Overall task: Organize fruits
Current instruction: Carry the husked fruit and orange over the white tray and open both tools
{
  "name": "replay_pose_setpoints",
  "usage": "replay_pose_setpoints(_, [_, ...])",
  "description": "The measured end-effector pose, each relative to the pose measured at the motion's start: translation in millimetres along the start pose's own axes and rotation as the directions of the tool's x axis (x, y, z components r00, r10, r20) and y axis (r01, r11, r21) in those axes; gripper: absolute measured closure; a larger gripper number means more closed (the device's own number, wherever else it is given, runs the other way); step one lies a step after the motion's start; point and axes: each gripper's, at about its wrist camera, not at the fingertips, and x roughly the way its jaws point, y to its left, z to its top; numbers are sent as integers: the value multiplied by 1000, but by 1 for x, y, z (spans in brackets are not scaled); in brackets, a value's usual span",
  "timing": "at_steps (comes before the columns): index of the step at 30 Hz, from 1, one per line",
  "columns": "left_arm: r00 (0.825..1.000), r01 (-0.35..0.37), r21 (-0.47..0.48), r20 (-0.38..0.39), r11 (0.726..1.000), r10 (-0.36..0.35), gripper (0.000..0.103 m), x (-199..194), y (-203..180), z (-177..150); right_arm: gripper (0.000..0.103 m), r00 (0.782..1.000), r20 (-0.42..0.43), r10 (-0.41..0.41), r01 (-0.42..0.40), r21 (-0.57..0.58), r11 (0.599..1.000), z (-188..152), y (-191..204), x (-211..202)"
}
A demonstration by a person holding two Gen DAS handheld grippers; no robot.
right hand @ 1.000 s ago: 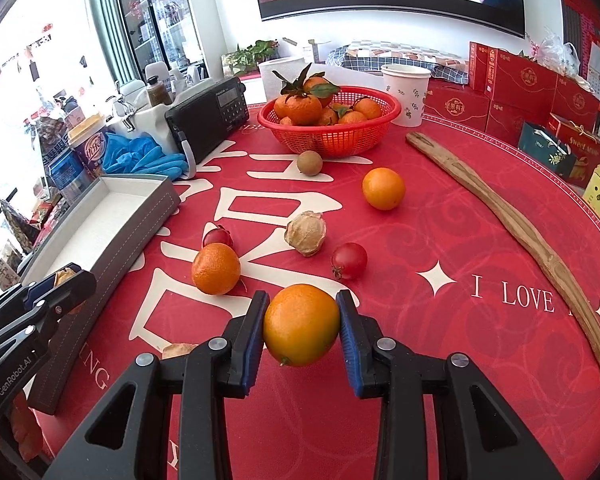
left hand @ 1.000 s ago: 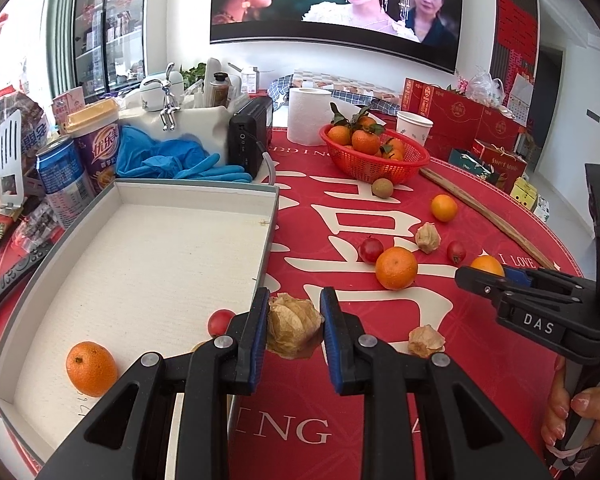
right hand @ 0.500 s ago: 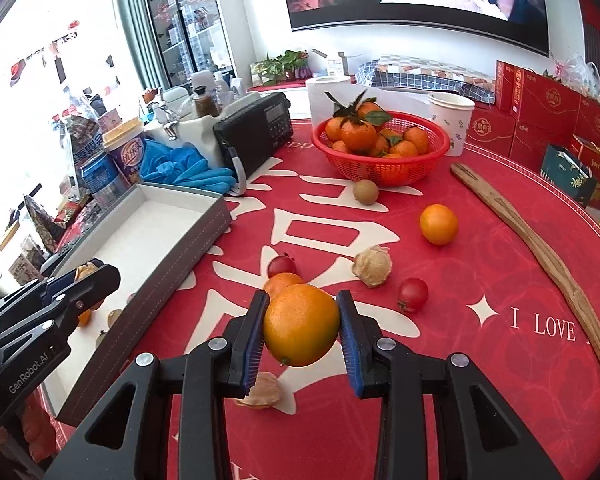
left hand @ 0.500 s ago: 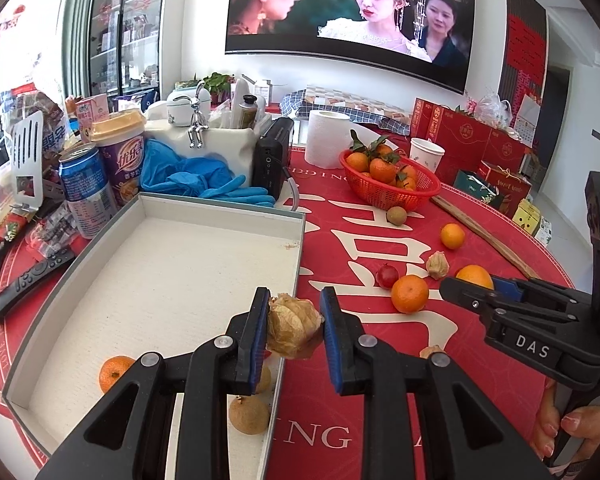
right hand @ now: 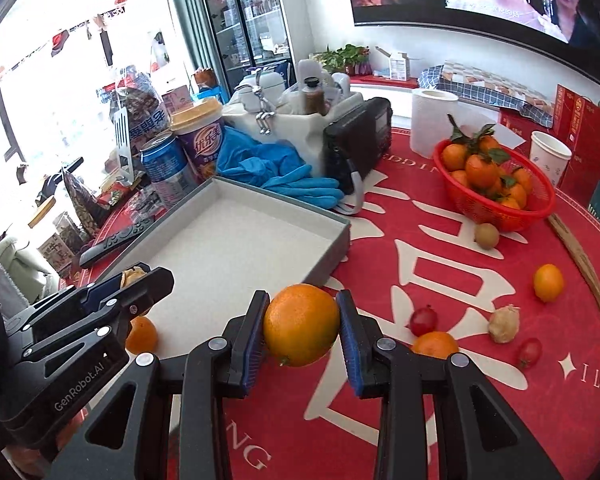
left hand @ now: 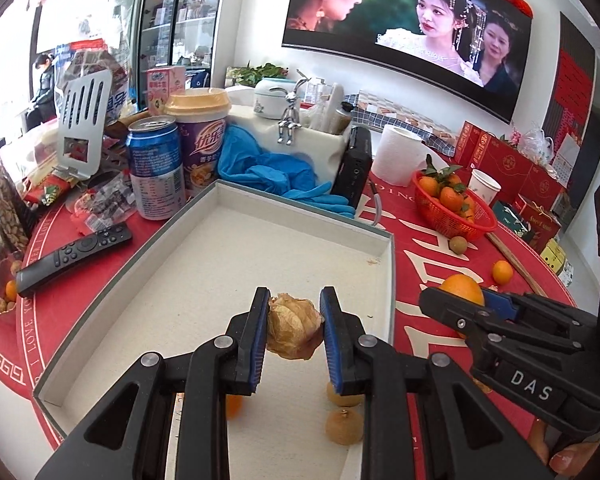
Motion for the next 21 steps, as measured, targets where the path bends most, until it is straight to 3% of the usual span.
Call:
replay_pose_setpoints(8, [993,-57,-112,-110,992,45,75,20,38,-6,68,995,-66,80,-81,-13,997,12,36,36])
replay_pose_setpoints(17, [986,-107,-154,-141,982,86,75,27,53,-12,68,985,-124,116,-117,4,993,18,51,62])
replay_pose_setpoints(19, [985,-115,-161,-144,980,92,72,27,53,-13,68,984,-132,118,-117,10,993,19,50,66])
replay_pose_setpoints(21, [983,-113,-173,-162,979,85,61,29,55,-14,68,982,-138,127,-124,29,992,21,49,69])
